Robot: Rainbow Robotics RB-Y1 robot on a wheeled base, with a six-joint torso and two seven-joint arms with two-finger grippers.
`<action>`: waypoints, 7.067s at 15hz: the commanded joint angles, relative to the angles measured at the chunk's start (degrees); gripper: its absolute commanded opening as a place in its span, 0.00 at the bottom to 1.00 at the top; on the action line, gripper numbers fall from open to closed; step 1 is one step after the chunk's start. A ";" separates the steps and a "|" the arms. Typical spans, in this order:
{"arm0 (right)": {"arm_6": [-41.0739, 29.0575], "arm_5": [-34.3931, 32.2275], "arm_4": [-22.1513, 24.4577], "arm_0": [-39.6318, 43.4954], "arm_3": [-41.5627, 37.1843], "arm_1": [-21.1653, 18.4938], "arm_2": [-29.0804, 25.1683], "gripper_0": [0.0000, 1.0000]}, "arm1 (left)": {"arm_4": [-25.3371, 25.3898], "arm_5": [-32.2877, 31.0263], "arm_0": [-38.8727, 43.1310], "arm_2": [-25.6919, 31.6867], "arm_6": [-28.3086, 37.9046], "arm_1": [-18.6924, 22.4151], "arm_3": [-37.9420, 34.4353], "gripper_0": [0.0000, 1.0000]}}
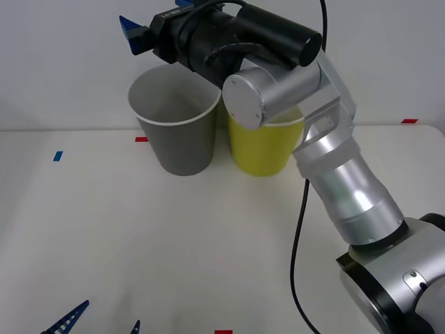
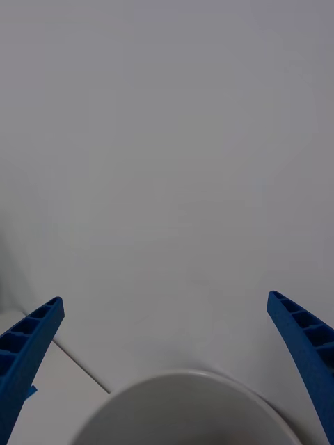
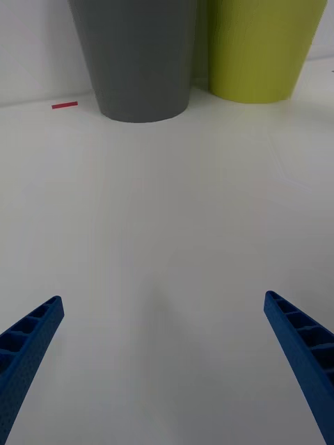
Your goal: Put cans in the gray bin and PET bottles in the light green bin.
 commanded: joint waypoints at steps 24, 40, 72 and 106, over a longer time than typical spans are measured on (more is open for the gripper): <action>-7.86 -21.55 13.13 84.73 -49.84 -17.77 -13.93 1.00 | 0.00 0.00 0.00 0.00 0.00 0.00 0.00 1.00; -4.70 -42.64 19.10 94.66 -31.21 -13.29 -9.10 1.00 | 0.00 0.00 0.00 0.00 0.00 0.00 0.00 1.00; -1.97 -63.03 16.82 107.76 -18.82 -14.96 -3.56 1.00 | 0.00 0.00 0.00 0.00 0.00 0.00 0.00 1.00; -1.97 -63.03 16.82 107.76 -18.82 -14.96 -3.56 1.00 | 0.00 0.00 0.00 0.00 0.00 0.00 0.00 1.00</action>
